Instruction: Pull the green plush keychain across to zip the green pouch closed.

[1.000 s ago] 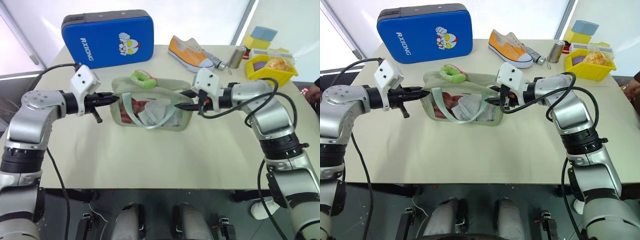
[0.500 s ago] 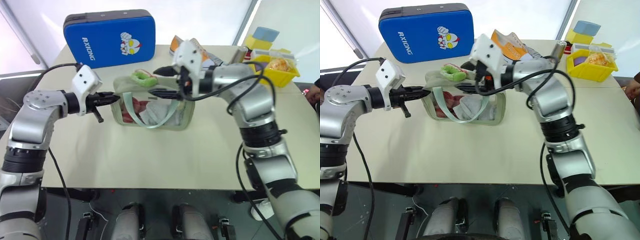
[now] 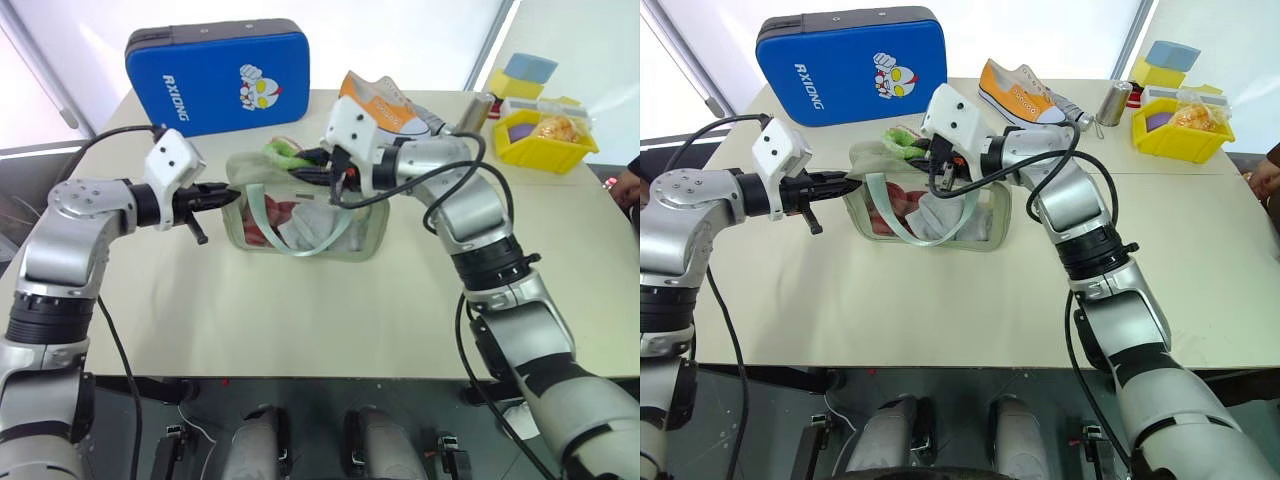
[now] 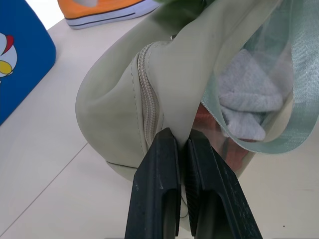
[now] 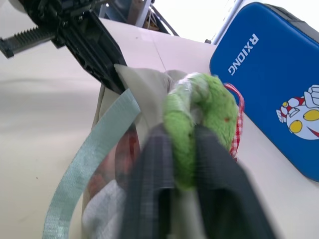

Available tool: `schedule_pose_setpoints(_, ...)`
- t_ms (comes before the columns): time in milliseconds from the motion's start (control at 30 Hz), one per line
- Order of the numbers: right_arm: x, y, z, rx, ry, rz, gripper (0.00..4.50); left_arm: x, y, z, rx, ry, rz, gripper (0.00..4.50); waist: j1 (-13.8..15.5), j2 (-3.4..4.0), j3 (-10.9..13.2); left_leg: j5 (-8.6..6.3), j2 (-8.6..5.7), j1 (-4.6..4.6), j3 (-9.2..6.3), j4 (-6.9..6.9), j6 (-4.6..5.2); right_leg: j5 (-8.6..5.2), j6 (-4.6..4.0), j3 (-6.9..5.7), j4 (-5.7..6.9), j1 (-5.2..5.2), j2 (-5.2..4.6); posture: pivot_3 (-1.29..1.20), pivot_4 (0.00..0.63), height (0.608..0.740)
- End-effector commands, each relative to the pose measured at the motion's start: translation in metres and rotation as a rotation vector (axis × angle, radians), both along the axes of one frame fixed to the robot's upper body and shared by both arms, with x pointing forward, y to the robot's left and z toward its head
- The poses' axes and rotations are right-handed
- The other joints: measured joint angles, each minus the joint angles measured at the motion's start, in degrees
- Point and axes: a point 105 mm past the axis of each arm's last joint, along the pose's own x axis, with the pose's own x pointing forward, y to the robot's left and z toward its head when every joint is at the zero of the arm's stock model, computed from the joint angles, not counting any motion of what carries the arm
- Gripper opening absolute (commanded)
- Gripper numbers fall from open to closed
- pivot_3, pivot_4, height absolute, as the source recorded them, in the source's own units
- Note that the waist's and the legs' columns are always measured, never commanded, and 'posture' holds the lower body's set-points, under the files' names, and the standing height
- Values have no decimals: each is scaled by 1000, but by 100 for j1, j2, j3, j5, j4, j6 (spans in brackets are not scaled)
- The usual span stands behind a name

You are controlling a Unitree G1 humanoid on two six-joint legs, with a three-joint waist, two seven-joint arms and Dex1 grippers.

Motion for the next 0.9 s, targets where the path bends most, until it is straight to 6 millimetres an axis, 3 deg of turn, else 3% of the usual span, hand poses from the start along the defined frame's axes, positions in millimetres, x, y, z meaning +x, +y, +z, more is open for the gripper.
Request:
schedule_pose_setpoints(33,-4,-5,27,85,-25,-2,28,0,-4,9,13,-42,-10,0,3,0,0,0,0,0,0,0,0,0,0,0,0,0,0,0,150,740)
schedule_pose_setpoints(100,-3,-15,33,107,-22,-35,28,0,-4,8,12,-42,-12,0,3,0,0,0,0,0,1,0,0,0,0,0,-1,0,-1,0,150,740)
schedule_pose_setpoints(267,9,-75,46,85,-85,-258,28,-1,-3,6,16,-35,-11,0,28,0,0,-1,-4,-3,-2,0,1,0,0,-1,-2,0,-4,0,150,740)
schedule_pose_setpoints(300,8,-80,46,77,-91,-277,28,-2,-2,5,17,-35,-11,0,24,0,0,-1,-7,-3,-2,0,2,0,0,-1,-2,1,-8,0,150,740)
schedule_pose_setpoints(400,12,-125,45,27,-120,-435,28,-1,-1,4,11,-38,1,0,6,0,0,-2,-6,-1,-1,-1,2,0,0,-1,-2,0,-8,0,150,740)
schedule_pose_setpoints(567,15,-179,39,-23,-142,-664,28,-2,-3,3,-6,-35,5,0,8,0,0,-2,-5,0,1,-2,3,0,0,-1,-3,0,-8,0,150,740)
schedule_pose_setpoints(733,17,-208,-5,-97,-102,-831,28,-2,-5,1,-15,-29,2,0,14,-1,0,-1,-5,0,2,-1,2,0,0,-1,-5,1,-9,0,150,740)
schedule_pose_setpoints(900,17,-191,-65,-40,37,-841,28,-3,-7,0,-17,-24,-1,0,9,-1,-1,-1,-5,0,3,-1,1,0,0,-1,-4,2,-8,0,150,740)
